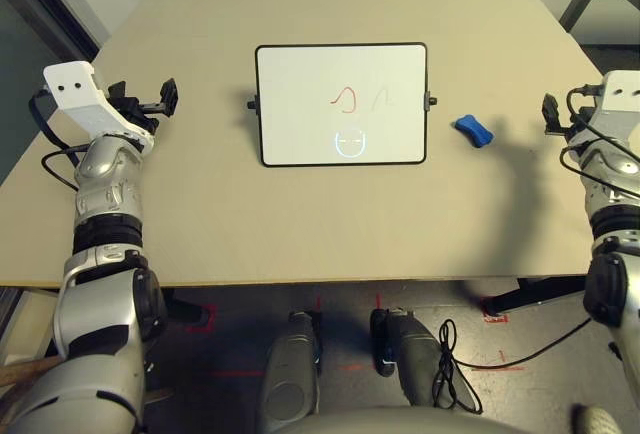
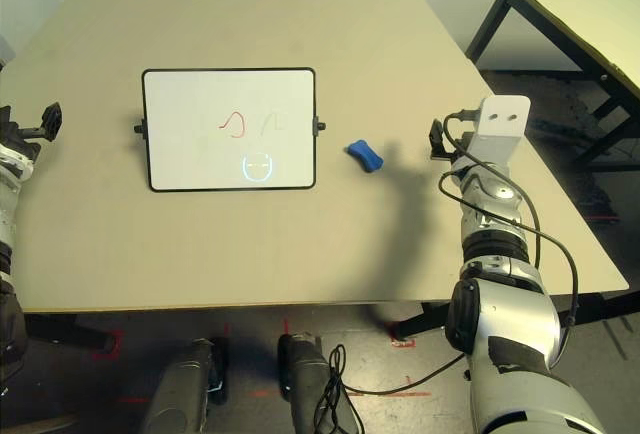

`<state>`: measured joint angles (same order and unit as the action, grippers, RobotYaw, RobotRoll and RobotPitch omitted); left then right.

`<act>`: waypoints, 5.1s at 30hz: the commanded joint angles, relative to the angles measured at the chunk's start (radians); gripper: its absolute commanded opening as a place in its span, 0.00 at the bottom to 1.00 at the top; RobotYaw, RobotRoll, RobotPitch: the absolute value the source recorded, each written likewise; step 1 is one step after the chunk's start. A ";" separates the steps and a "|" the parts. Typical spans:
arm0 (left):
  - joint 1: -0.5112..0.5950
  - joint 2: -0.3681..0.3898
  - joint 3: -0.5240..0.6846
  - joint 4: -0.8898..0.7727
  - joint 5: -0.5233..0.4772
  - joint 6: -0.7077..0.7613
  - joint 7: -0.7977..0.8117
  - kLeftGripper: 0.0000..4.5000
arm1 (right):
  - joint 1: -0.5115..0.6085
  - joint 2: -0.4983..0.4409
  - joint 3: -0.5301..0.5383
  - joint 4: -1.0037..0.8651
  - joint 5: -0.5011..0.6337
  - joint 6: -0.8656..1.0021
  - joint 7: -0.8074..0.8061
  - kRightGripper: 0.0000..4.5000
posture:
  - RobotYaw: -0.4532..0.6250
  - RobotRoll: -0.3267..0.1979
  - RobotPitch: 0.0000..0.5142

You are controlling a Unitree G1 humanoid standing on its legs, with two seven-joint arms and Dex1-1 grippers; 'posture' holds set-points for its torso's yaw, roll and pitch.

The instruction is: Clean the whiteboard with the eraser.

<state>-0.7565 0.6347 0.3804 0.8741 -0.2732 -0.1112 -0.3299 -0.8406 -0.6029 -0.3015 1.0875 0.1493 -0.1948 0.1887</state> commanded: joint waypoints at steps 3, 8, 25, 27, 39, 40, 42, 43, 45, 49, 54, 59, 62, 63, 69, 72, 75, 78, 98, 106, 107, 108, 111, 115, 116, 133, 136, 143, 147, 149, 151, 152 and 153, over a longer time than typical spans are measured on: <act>0.029 -0.005 0.007 0.009 0.000 0.012 0.003 1.00 | 0.039 0.013 -0.012 -0.043 0.011 0.020 -0.014 0.99 | 0.45 0.62 0.42; -0.041 0.026 -0.013 -0.028 -0.003 0.049 -0.047 1.00 | 0.018 -0.012 -0.003 -0.110 0.015 0.069 0.020 0.99 | 0.43 0.62 0.41; -0.124 0.016 -0.233 -0.459 -0.075 0.507 -0.442 1.00 | 0.091 -0.066 0.254 -0.662 -0.010 0.762 0.412 0.99 | 0.39 0.62 0.36; -0.119 0.001 -0.251 -0.480 -0.079 0.535 -0.461 1.00 | 0.082 -0.062 0.265 -0.668 -0.010 0.785 0.428 0.99 | 0.39 0.62 0.36; -0.083 -0.065 -0.324 -0.607 -0.080 0.643 -0.501 1.00 | 0.035 -0.009 0.324 -0.628 -0.035 0.802 0.466 0.99 | 0.42 0.62 0.38; -0.080 -0.068 -0.328 -0.613 -0.079 0.647 -0.502 1.00 | 0.030 -0.005 0.326 -0.615 -0.038 0.797 0.464 0.99 | 0.42 0.62 0.38; -0.074 -0.075 -0.334 -0.628 -0.081 0.655 -0.500 1.00 | 0.020 0.003 0.330 -0.592 -0.049 0.790 0.461 0.99 | 0.43 0.62 0.39; -0.070 -0.080 -0.337 -0.637 -0.083 0.662 -0.500 1.00 | 0.014 0.008 0.332 -0.578 -0.054 0.790 0.459 0.99 | 0.43 0.62 0.39; -0.064 -0.087 -0.340 -0.653 -0.085 0.672 -0.498 1.00 | 0.004 0.014 0.333 -0.556 -0.062 0.790 0.454 0.99 | 0.43 0.62 0.39; -0.050 -0.098 -0.341 -0.682 -0.085 0.688 -0.493 1.00 | -0.005 0.024 0.326 -0.536 -0.072 0.810 0.438 0.99 | 0.44 0.62 0.40; -0.035 -0.102 -0.338 -0.705 -0.085 0.703 -0.489 1.00 | -0.005 0.027 0.322 -0.530 -0.075 0.839 0.435 0.87 | 0.44 0.62 0.41; -0.041 -0.103 -0.337 -0.700 -0.085 0.706 -0.488 1.00 | -0.007 0.030 0.325 -0.524 -0.080 0.877 0.429 0.51 | 0.44 0.62 0.41; -0.043 -0.104 -0.337 -0.697 -0.085 0.705 -0.488 1.00 | -0.007 0.032 0.324 -0.527 -0.082 0.894 0.426 0.29 | 0.44 0.62 0.41; -0.044 -0.104 -0.337 -0.695 -0.084 0.704 -0.488 1.00 | -0.007 0.032 0.326 -0.527 -0.084 0.896 0.425 0.22 | 0.44 0.62 0.41; -0.047 -0.109 -0.338 -0.687 -0.081 0.698 -0.487 1.00 | -0.010 0.029 0.323 -0.521 -0.091 0.908 0.412 0.10 | 0.43 0.62 0.41; -0.051 -0.110 -0.336 -0.684 -0.081 0.695 -0.484 1.00 | -0.036 0.028 0.307 -0.534 -0.092 0.903 0.384 0.09 | 0.44 0.62 0.40; -0.049 -0.110 -0.334 -0.690 -0.082 0.698 -0.482 1.00 | -0.096 0.032 0.290 -0.598 -0.080 0.918 0.356 0.09 | 0.44 0.62 0.40; -0.043 -0.110 -0.336 -0.699 -0.082 0.701 -0.480 1.00 | -0.156 0.049 0.293 -0.678 -0.064 0.947 0.348 0.09 | 0.44 0.62 0.40; -0.029 -0.102 -0.325 -0.747 -0.092 0.731 -0.465 1.00 | -0.103 0.264 0.481 -0.813 -0.119 0.821 0.338 0.07 | 0.47 0.62 0.40; -0.021 -0.099 -0.324 -0.777 -0.099 0.755 -0.458 1.00 | 0.000 0.311 0.541 -0.913 -0.123 0.866 0.365 0.07 | 0.47 0.62 0.42; -0.021 -0.099 -0.324 -0.777 -0.099 0.757 -0.459 1.00 | 0.008 0.316 0.547 -0.926 -0.123 0.876 0.368 0.07 | 0.47 0.62 0.42; -0.023 -0.099 -0.325 -0.777 -0.099 0.758 -0.459 1.00 | 0.013 0.319 0.551 -0.935 -0.123 0.884 0.371 0.07 | 0.47 0.62 0.42; -0.028 -0.100 -0.327 -0.774 -0.099 0.761 -0.459 1.00 | 0.025 0.323 0.564 -0.955 -0.126 0.903 0.380 0.07 | 0.47 0.62 0.42; -0.027 -0.106 -0.331 -0.773 -0.098 0.760 -0.458 1.00 | 0.015 0.315 0.556 -0.932 -0.133 0.891 0.373 0.07 | 0.46 0.62 0.42; -0.026 -0.108 -0.332 -0.773 -0.098 0.760 -0.458 1.00 | 0.006 0.314 0.549 -0.922 -0.135 0.884 0.369 0.07 | 0.46 0.62 0.42; -0.019 -0.118 -0.331 -0.769 -0.098 0.758 -0.461 1.00 | -0.061 0.338 0.491 -0.856 -0.142 0.817 0.311 0.07 | 0.46 0.62 0.42; -0.018 -0.118 -0.328 -0.775 -0.101 0.763 -0.459 1.00 | -0.001 0.354 0.521 -0.921 -0.143 0.857 0.321 0.07 | 0.47 0.62 0.43; -0.013 -0.120 -0.326 -0.780 -0.105 0.770 -0.453 1.00 | 0.062 0.366 0.562 -0.992 -0.148 0.913 0.340 0.07 | 0.46 0.62 0.45; -0.011 -0.122 -0.327 -0.782 -0.108 0.771 -0.450 1.00 | 0.036 0.356 0.549 -0.950 -0.154 0.890 0.336 0.07 | 0.46 0.62 0.45; -0.010 -0.121 -0.328 -0.782 -0.111 0.771 -0.447 1.00 | 0.003 0.350 0.528 -0.911 -0.158 0.862 0.325 0.07 | 0.46 0.62 0.45; -0.009 -0.120 -0.328 -0.783 -0.113 0.771 -0.445 1.00 | -0.034 0.343 0.503 -0.869 -0.158 0.834 0.309 0.07 | 0.46 0.62 0.46; -0.007 -0.120 -0.329 -0.785 -0.114 0.772 -0.444 1.00 | -0.057 0.338 0.487 -0.844 -0.159 0.818 0.299 0.07 | 0.46 0.62 0.46; -0.006 -0.119 -0.329 -0.786 -0.115 0.773 -0.444 1.00 | -0.081 0.333 0.471 -0.818 -0.159 0.803 0.289 0.07 | 0.46 0.62 0.46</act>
<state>-0.7778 0.5131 0.0583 0.1105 -0.3842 0.6505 -0.7753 -0.9050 -0.2532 0.2047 0.2211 0.0028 0.6226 0.5054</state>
